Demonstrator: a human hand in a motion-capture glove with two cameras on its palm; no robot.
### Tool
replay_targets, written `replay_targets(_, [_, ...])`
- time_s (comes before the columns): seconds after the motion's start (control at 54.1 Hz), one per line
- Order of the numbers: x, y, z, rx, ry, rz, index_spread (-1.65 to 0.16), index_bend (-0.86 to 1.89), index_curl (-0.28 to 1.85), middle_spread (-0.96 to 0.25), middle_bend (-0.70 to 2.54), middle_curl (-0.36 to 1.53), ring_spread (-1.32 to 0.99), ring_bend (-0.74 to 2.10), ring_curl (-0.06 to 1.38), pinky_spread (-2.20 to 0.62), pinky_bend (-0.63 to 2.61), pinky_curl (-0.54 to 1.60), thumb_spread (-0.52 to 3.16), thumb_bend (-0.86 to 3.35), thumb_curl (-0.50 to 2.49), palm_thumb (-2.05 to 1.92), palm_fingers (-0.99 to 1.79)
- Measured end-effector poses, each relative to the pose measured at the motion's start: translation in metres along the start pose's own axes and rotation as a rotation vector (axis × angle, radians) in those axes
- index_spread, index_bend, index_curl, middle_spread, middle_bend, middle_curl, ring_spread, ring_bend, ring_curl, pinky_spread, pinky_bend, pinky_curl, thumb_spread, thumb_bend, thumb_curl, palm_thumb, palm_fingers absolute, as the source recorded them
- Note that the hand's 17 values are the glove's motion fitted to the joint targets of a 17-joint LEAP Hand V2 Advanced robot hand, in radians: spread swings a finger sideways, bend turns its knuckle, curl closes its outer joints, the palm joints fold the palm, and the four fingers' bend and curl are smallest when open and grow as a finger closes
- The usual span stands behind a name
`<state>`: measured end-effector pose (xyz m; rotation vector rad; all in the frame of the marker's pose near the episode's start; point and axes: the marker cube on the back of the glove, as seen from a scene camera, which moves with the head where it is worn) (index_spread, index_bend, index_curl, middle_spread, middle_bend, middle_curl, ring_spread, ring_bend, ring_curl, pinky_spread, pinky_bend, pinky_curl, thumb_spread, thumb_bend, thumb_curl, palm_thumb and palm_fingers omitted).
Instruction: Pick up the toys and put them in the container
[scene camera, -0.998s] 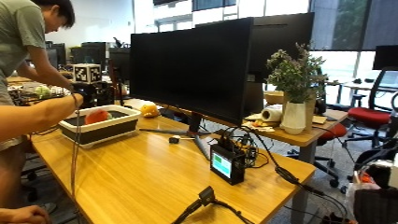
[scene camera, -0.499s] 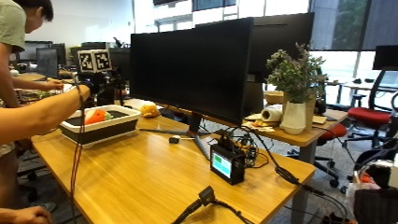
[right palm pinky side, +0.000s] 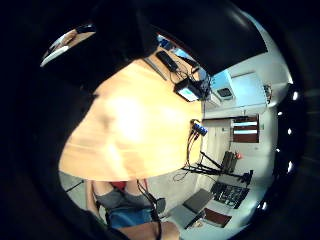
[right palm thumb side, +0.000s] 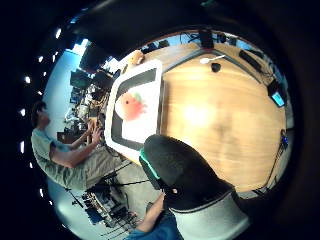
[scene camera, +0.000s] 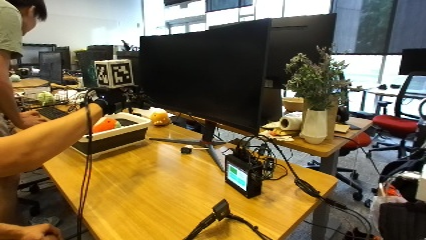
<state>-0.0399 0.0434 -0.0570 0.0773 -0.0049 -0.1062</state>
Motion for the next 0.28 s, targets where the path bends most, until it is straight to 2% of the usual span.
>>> replay_targets(0.277, [0.027, 0.013, 0.021, -0.033, -0.014, 0.030, -0.29, 0.14, 0.29, -0.01, 0.19, 0.40, -0.01, 0.50, 0.26, 0.06, 1.01, 0.32, 1.11, -0.07, 0.23, -0.10, -0.06])
